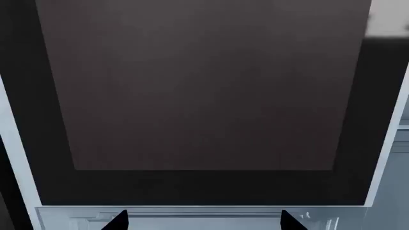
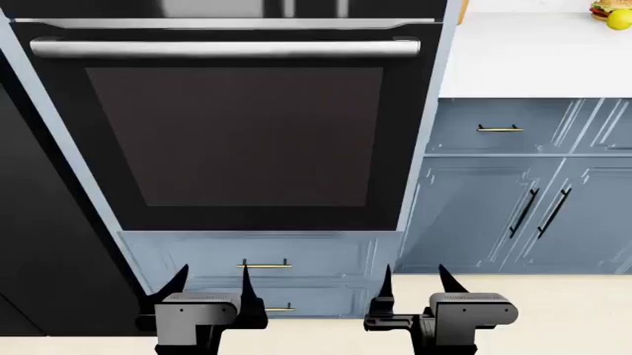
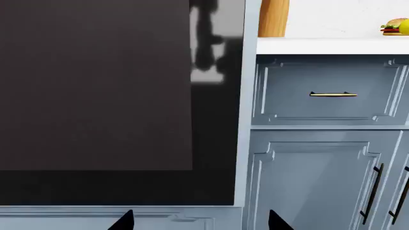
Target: Close the microwave door
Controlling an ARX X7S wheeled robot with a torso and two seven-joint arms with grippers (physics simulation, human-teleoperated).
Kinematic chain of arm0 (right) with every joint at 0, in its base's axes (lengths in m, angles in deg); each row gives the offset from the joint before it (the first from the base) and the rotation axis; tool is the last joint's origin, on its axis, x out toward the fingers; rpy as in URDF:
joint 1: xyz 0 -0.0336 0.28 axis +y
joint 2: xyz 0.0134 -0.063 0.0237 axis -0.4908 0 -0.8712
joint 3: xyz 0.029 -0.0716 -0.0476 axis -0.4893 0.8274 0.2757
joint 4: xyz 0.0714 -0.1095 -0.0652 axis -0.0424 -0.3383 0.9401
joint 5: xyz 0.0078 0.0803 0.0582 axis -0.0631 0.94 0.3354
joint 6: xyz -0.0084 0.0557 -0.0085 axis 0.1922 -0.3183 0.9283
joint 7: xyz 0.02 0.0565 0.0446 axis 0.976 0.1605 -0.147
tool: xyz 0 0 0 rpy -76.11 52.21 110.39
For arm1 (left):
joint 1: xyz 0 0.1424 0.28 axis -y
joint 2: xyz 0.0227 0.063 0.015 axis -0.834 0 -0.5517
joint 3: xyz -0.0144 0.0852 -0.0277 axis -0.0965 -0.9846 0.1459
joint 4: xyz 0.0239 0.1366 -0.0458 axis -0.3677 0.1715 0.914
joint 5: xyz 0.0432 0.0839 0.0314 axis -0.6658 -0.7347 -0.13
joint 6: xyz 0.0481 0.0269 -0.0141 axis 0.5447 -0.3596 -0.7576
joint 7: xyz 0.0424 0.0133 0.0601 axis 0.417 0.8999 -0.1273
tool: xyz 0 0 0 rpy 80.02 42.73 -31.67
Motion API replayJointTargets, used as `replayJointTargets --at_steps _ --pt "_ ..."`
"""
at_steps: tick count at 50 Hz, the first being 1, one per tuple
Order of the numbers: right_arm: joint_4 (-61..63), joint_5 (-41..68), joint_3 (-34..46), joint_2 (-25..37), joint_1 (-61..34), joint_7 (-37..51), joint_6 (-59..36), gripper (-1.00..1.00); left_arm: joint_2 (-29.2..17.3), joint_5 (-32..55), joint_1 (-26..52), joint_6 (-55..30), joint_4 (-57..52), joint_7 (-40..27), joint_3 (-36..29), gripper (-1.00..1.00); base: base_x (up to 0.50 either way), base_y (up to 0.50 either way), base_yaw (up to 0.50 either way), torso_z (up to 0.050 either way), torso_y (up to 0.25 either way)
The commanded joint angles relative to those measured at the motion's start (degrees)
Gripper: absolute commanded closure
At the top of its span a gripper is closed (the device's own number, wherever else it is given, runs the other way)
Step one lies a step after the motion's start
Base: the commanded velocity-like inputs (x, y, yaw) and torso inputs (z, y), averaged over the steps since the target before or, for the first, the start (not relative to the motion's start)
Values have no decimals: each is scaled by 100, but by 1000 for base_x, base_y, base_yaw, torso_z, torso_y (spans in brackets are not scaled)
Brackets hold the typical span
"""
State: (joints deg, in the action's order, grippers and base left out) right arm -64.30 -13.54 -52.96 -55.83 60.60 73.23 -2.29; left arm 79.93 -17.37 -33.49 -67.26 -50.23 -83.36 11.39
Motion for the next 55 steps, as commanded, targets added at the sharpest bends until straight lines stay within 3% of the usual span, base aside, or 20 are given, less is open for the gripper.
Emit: replayJointTargets --at_steps 1,15,20,31,41,46,49,52,55 --pt "-10 93 112 88 -3 112 10 -100 -90 93 1 -1 -4 -104 -104 -100 0 0 0 0 0" --pt "335 421 297 305 38 372 -151 -100 -302 311 7 -8 -212 -375 -333 -100 0 0 0 0 0" --pt "577 441 345 369 40 463 -310 -100 -345 379 34 -364 -670 -481 -366 -100 0 0 0 0 0" --pt "2585 446 367 705 -305 651 -1847 -100 -519 808 769 -2234 -2747 -712 -300 -100 0 0 0 0 0" --pt "4702 539 356 1116 -1952 651 -4445 -100 -608 1653 2546 -4772 -5005 -1066 119 -100 0 0 0 0 0" --pt "5701 733 324 1197 -3279 604 -6126 -100 -462 2439 3957 -6470 -5903 -1344 722 -100 0 0 0 0 0" --pt "5998 1270 281 1411 -4167 879 -6919 -100 -720 4101 4808 -7165 -5996 -2372 1411 -100 0 0 0 0 0" --pt "5998 3726 -8 2462 -5168 2912 -7191 -100 -787 5951 5840 -8035 -5967 -3478 2368 -100 0 0 0 0 0" --pt "5984 5826 -382 2834 -6035 3946 -7659 -100 -772 7439 6726 -8703 -5732 -4458 3108 -100 0 0 0 0 0"
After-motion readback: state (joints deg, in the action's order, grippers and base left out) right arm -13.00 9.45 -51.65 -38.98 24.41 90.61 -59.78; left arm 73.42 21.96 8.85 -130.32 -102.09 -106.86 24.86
